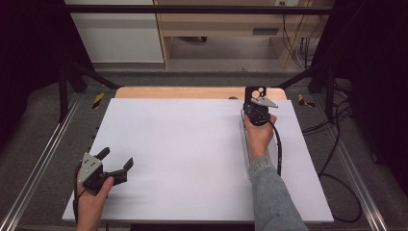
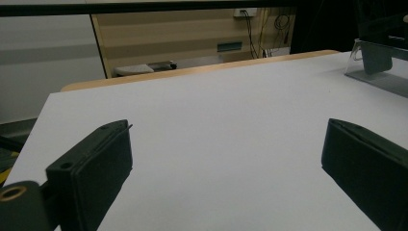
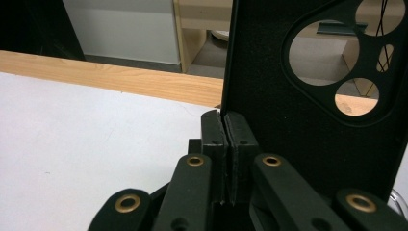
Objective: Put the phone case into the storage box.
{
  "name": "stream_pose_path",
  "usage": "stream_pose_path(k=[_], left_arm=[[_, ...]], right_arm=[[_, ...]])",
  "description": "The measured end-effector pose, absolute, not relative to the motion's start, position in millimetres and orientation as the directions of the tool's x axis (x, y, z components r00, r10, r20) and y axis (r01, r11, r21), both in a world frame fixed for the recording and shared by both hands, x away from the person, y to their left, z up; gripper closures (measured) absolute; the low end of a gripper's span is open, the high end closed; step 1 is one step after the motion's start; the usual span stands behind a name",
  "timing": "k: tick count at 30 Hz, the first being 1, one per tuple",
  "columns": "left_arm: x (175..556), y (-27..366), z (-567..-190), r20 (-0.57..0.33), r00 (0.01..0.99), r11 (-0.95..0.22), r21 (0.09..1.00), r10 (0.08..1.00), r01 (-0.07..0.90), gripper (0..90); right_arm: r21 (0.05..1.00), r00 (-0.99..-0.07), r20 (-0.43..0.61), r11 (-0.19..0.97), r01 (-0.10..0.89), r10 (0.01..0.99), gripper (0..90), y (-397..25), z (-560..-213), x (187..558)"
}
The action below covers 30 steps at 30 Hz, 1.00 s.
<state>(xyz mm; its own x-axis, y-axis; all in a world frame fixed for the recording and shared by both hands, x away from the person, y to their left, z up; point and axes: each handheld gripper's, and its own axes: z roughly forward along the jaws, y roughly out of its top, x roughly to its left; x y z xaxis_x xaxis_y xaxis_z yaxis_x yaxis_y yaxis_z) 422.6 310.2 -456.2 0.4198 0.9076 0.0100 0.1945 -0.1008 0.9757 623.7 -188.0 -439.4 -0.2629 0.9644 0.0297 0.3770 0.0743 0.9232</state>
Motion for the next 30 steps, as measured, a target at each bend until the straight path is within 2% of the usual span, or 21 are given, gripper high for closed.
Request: stream_pose_path(k=[30], left_arm=[[422.8,309.3,-456.5,0.014,0.425,-0.107,0.975,0.905,0.195,4.1]], right_arm=[[0.925,-0.282,0.020,0.089,0.368,0.959,87.8,-187.2,-440.5,623.3]])
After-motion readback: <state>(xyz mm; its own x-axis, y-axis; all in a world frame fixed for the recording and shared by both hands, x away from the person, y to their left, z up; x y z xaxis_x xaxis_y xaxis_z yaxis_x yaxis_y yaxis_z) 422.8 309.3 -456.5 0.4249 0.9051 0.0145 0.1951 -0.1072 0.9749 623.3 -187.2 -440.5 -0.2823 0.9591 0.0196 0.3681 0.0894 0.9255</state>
